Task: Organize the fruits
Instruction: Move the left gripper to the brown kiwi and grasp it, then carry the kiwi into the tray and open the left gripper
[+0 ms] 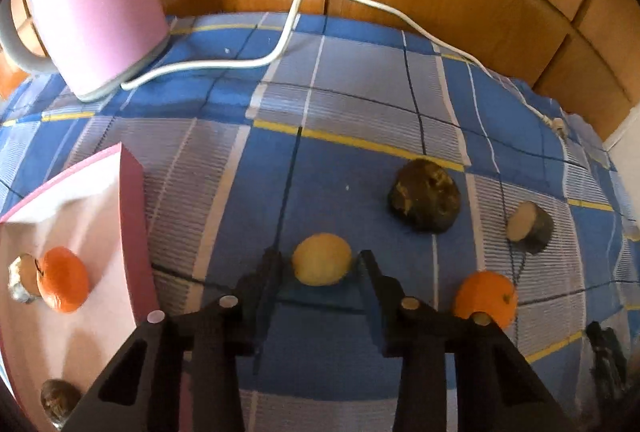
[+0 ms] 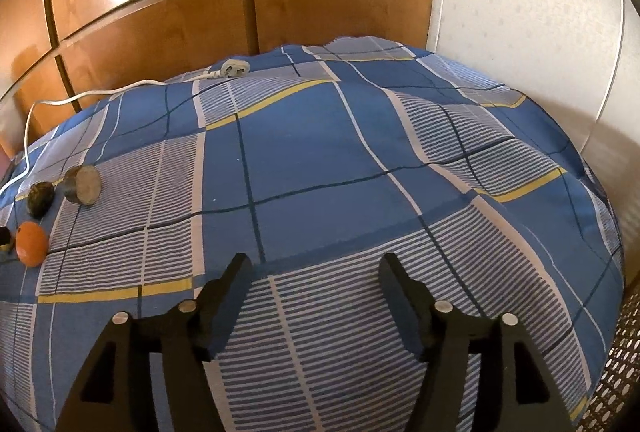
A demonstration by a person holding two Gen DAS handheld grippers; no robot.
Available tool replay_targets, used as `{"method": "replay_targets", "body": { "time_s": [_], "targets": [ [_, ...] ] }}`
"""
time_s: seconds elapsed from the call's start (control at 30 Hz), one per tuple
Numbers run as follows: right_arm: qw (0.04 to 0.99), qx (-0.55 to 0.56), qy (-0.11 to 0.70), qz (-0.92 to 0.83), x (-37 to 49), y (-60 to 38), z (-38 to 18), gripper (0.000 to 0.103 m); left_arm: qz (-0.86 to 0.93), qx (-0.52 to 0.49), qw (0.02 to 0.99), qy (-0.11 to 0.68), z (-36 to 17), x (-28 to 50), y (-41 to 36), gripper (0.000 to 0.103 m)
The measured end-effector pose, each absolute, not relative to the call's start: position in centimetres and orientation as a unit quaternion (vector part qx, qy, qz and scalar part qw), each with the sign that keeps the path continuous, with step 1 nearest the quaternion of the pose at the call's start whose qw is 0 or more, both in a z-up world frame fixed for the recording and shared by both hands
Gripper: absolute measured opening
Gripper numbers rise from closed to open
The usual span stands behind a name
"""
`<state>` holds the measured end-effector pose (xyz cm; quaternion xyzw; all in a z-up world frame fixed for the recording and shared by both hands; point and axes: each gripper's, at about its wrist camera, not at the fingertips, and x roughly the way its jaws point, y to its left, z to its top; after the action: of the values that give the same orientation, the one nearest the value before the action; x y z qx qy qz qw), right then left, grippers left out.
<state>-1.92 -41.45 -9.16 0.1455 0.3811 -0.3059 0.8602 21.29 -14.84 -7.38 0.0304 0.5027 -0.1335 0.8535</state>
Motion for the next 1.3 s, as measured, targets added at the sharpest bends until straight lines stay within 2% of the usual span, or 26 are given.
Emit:
{"method": "replay_targets", "body": {
  "time_s": [0.1,0.2,0.23,0.3,0.57,0.77,1.07,1.3],
  "targets": [
    [0.861,0.144,0.381,-0.305,-1.9,-41.4,-9.2,0.071,-0.132,0.033,0.855,0.501,-7.6,21.5,-15.0,0.037],
    [0.864,0.144,0.38,-0.297,-1.7,-41.3,-9.3,0.078,-0.136,0.034,0.853,0.503,-7.6,21.5,-15.0,0.037],
    [0.865,0.143,0.381,-0.294,-1.7,-41.2,-9.3,0.081,-0.139,0.033,0.852,0.504,-7.6,21.5,-14.8,0.029],
    [0.867,0.143,0.381,-0.288,-1.6,-41.2,-9.4,0.083,-0.149,0.018,0.849,0.507,-7.4,21.2,-14.3,0.029],
    [0.866,0.135,0.384,-0.29,-1.4,-41.0,-9.4,0.083,-0.191,-0.023,0.853,0.486,-5.4,16.5,-11.8,0.029],
    [0.866,0.132,0.384,-0.291,-1.4,-40.9,-9.4,0.083,-0.179,-0.08,0.871,0.451,-2.4,14.1,-6.5,0.029],
    [0.866,0.131,0.383,-0.292,-1.5,-40.9,-9.4,0.083,-0.084,-0.147,0.881,0.442,-2.5,13.7,2.7,0.029],
    [0.866,0.13,0.383,-0.293,-1.4,-40.9,-9.3,0.083,-0.038,-0.2,0.87,0.449,-3.6,14.8,6.8,0.029]
  ]
}}
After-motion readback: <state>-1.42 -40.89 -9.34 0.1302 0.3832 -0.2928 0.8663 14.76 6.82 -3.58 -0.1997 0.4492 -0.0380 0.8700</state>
